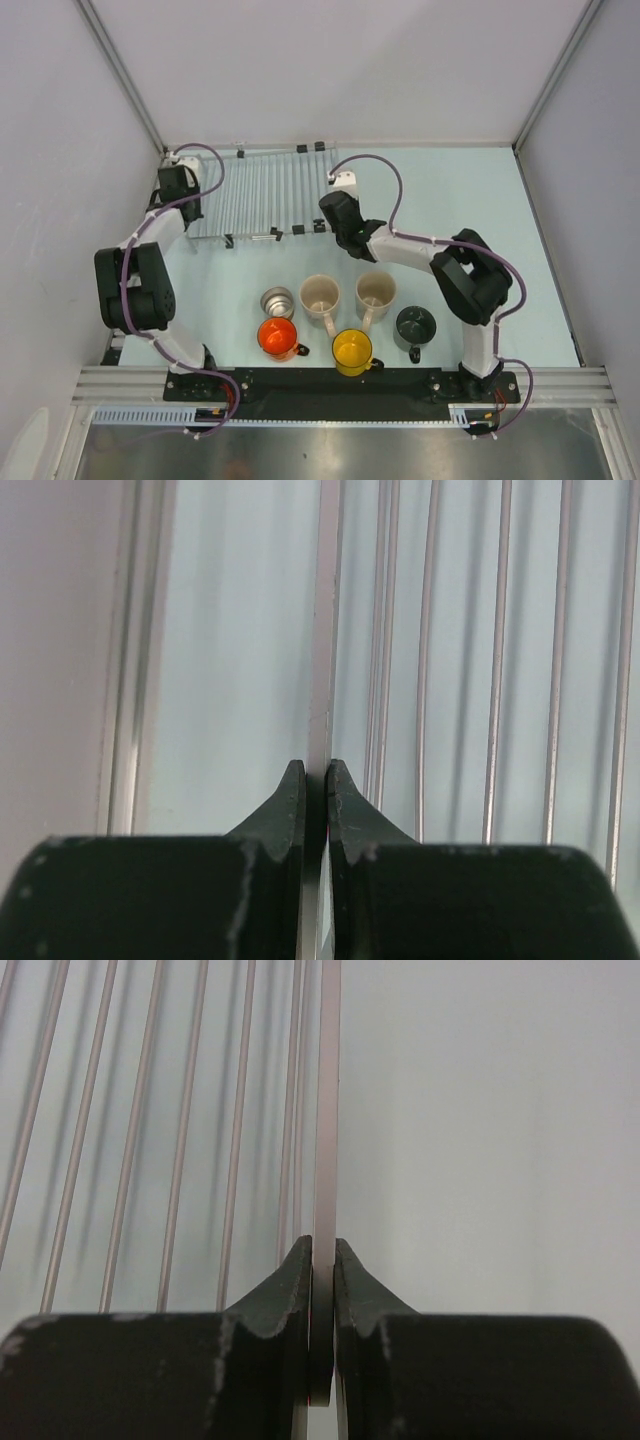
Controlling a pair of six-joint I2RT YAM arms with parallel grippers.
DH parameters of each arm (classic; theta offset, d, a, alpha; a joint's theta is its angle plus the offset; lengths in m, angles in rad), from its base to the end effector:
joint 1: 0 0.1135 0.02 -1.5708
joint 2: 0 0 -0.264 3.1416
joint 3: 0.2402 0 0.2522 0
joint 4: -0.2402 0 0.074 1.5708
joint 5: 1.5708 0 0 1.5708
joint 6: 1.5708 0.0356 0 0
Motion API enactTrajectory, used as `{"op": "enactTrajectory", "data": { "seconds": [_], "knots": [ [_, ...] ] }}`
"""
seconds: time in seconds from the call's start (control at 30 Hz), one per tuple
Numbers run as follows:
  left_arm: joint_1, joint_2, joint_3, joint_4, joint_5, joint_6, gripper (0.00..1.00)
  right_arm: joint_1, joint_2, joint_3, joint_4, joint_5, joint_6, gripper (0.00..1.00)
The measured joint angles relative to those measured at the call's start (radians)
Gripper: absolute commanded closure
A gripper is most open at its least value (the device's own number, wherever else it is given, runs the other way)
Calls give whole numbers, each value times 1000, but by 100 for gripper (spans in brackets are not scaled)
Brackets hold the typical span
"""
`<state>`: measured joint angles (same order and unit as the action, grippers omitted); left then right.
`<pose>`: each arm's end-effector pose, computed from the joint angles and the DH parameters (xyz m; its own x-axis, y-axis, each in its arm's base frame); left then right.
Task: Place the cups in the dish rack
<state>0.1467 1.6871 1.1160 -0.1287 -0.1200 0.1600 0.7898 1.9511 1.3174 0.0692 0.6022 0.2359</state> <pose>0.3682 0.0587 0.2234 -0.6666 0.0614 -0.7429 -0.1312 0.9714 0.1980 0.3228 0.2970 0.2067 -0.4242 -0.1544 -0.8923 -0.1535 0.9834 -0.0972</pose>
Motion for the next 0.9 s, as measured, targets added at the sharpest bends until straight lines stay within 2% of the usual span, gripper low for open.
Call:
{"op": "enactTrajectory", "data": {
  "seconds": [0.33,0.6,0.63,0.67,0.7,0.77,0.9],
  "knots": [
    [-133,-93,-103,17,-26,3,100,-2,-193,-138,-158,82,47,100],
    [-268,-225,-245,71,-70,3,100,-55,-250,-240,-298,66,131,100],
    [-283,-235,-262,76,-77,-1,100,-57,-262,-261,-304,63,138,97],
    [-298,-244,-278,79,-85,-2,99,-58,-275,-283,-307,62,148,88],
    [-308,-247,-286,83,-89,-3,100,-60,-286,-300,-309,59,156,61],
    [-324,-248,-296,87,-91,-10,100,-68,-307,-332,-307,39,179,47],
    [-360,-248,-298,99,-76,-15,100,-89,-312,-355,-325,7,185,41]
  ]
}}
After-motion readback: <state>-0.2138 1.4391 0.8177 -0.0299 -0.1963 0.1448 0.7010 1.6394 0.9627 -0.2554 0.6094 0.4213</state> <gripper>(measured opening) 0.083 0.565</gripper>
